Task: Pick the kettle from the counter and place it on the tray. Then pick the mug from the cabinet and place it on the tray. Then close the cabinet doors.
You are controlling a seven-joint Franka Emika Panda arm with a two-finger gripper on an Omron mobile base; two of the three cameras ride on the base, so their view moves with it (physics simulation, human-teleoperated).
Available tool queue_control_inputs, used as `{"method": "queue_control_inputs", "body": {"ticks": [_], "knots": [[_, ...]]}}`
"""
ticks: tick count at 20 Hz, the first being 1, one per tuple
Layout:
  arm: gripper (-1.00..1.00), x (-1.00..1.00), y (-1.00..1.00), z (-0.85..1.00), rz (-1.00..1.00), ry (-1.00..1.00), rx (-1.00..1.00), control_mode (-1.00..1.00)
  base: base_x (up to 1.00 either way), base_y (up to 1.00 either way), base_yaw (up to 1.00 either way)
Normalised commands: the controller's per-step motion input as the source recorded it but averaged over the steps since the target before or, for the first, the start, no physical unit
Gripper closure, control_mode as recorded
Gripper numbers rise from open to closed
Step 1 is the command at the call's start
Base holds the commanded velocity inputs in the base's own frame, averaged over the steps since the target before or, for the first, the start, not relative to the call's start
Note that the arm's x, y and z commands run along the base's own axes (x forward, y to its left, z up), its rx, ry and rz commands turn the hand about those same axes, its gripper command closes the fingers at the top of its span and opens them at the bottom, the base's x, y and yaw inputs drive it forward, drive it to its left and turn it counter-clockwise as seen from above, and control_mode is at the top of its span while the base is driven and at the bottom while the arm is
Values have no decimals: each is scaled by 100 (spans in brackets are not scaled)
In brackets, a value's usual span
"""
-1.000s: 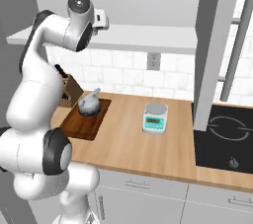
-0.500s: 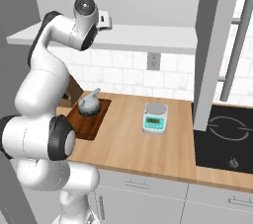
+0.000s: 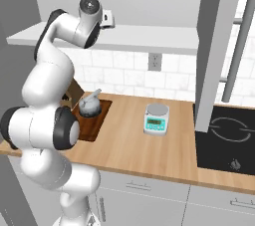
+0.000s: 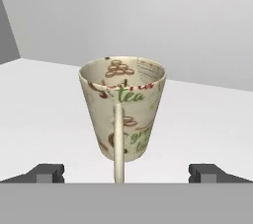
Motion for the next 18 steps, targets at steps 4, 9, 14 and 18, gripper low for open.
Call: {"method": "queue_control_inputs", "body": {"ticks": [4, 9, 14, 18], "knots": [[-100, 16, 0, 0, 5, 0, 0, -100, 0, 0, 0], [-100, 0, 7, -3, 3, 0, 0, -100, 0, 0, 0], [100, 10, 10, -13, 0, -2, -1, -100, 0, 0, 0], [100, 13, 1, -12, 0, -1, 0, -100, 0, 0, 0]]}}
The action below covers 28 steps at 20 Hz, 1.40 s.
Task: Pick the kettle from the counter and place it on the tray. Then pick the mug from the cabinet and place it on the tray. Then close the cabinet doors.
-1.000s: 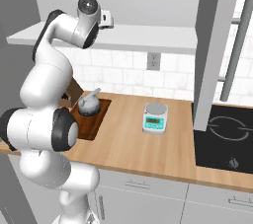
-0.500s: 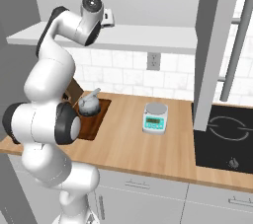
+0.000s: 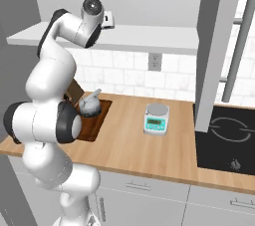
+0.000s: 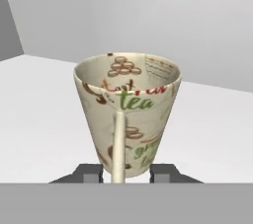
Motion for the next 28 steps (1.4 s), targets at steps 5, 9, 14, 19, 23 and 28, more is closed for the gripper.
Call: {"method": "queue_control_inputs", "body": {"ticks": [5, 9, 14, 19, 23, 28], "knots": [[100, -20, 0, 0, 1, -4, 0, -100, 0, 0, 0], [100, -53, 0, 6, 4, -6, 0, -100, 0, 0, 0], [100, -98, 0, 2, 11, -9, 0, -100, 0, 0, 0], [100, -100, 7, 0, 15, 0, 0, -100, 0, 0, 0], [100, -100, 15, -11, 17, 0, 0, -100, 0, 0, 0], [100, -100, 17, -28, 17, 2, 0, -100, 0, 0, 0]]}}
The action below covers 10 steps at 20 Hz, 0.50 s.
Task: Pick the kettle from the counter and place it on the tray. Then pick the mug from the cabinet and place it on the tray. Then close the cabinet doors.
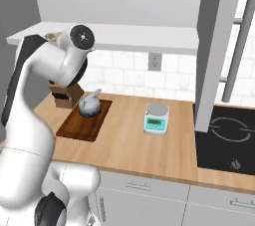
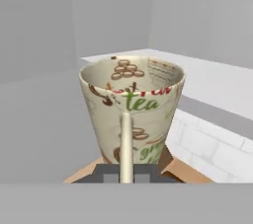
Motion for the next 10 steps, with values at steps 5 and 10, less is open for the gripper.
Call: {"method": "queue_control_inputs", "body": {"ticks": [5, 10], "knots": [[100, -81, 10, -68, 14, 22, 0, -100, 0, 0, 0], [100, -25, 6, -100, 6, 44, -2, -100, 0, 0, 0]]}}
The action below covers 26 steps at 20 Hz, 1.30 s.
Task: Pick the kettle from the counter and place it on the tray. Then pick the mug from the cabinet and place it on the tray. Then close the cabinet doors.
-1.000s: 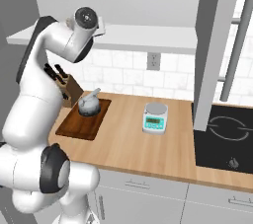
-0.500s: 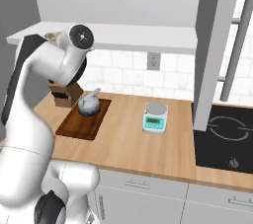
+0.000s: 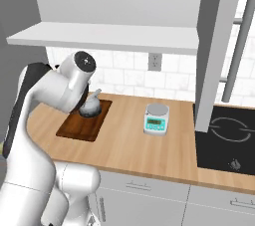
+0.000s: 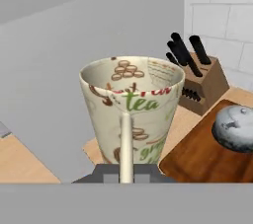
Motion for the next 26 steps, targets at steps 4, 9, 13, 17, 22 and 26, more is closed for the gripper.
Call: {"method": "queue_control_inputs", "body": {"ticks": [4, 9, 13, 17, 22, 26], "knots": [[100, -3, 1, -100, 2, 29, -3, -100, 0, 0, 0], [100, -7, 0, -100, 2, 5, 0, -100, 0, 0, 0], [100, 22, -1, -84, 0, 0, 0, -100, 0, 0, 0], [100, 75, -1, -65, 3, 0, 0, -100, 0, 0, 0], [100, 88, -4, -47, 22, -3, 0, -100, 0, 0, 0], [100, 90, 0, -41, 23, -10, 0, -100, 0, 0, 0]]}}
